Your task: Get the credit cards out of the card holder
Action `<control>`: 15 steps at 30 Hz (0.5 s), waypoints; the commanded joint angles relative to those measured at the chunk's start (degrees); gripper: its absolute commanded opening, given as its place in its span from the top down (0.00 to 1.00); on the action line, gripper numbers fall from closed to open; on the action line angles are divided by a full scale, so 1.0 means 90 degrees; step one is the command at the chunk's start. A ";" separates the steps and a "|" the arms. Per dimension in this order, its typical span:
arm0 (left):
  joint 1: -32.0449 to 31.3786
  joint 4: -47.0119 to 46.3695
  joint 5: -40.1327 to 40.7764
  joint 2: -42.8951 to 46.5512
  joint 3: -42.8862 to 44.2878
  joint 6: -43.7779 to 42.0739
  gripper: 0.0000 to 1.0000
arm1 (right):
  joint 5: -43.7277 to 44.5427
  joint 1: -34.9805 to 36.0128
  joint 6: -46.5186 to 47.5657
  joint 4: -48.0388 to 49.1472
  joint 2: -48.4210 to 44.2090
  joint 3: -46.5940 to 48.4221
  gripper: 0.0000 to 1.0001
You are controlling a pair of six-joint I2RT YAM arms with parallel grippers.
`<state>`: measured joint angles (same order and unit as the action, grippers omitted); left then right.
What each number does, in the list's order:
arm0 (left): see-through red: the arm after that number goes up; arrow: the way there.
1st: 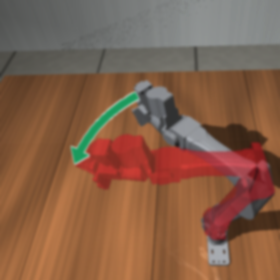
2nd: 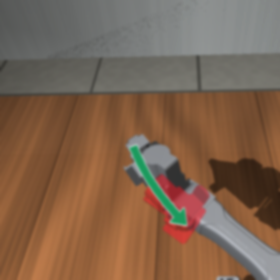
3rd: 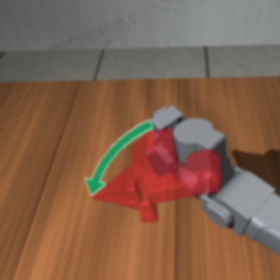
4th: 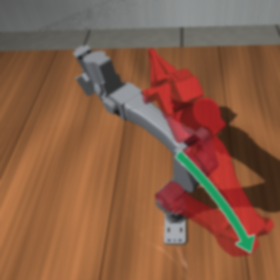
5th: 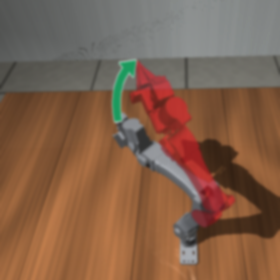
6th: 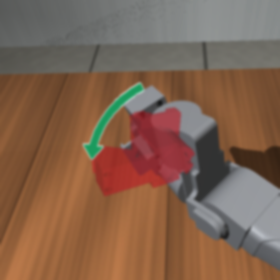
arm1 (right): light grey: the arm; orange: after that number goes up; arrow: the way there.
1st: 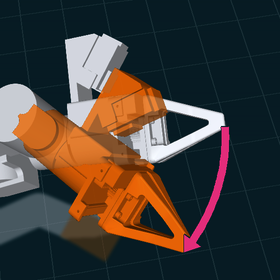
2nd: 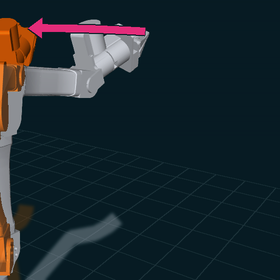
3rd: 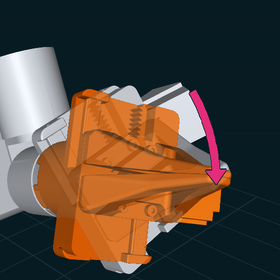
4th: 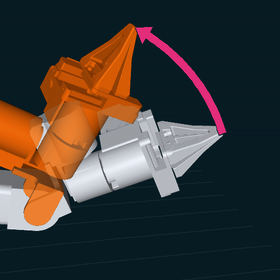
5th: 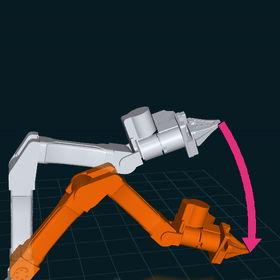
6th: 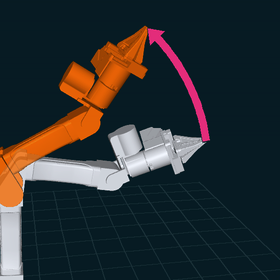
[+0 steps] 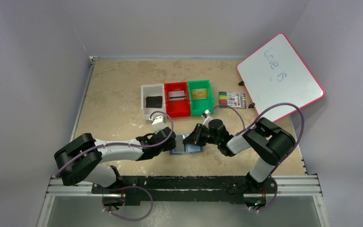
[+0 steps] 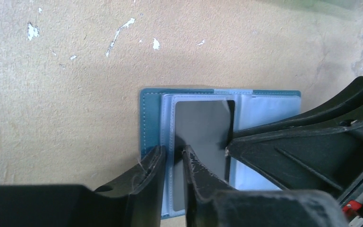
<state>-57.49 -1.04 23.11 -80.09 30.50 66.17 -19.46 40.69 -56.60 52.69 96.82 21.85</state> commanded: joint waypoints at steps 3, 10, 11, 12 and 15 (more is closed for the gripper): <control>-0.0091 -0.0386 -0.0354 -0.0144 -0.0035 -0.0035 0.90 | -0.0280 0.0012 -0.0332 0.0432 -0.0025 -0.0196 0.86; -0.0118 -0.0365 -0.0327 -0.0154 -0.0039 -0.0067 0.96 | -0.0445 -0.0019 -0.0444 0.0664 -0.0091 -0.0206 0.97; -0.0130 -0.0343 -0.0297 -0.0166 -0.0026 -0.0070 0.97 | -0.0403 -0.0040 -0.0465 0.0664 -0.0114 -0.0249 0.98; -0.0135 -0.0296 -0.0258 -0.0167 -0.0024 -0.0058 0.98 | -0.0349 -0.0076 -0.0466 0.0653 -0.0156 -0.0300 0.98; -0.0154 -0.0160 -0.0138 -0.0188 -0.0021 -0.0047 0.98 | -0.0305 -0.0193 -0.0389 0.0453 -0.0252 -0.0380 0.99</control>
<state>-57.65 -1.72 23.18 -80.60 30.35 65.41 -20.53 39.59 -60.10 56.10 96.55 19.35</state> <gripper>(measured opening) 0.023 0.026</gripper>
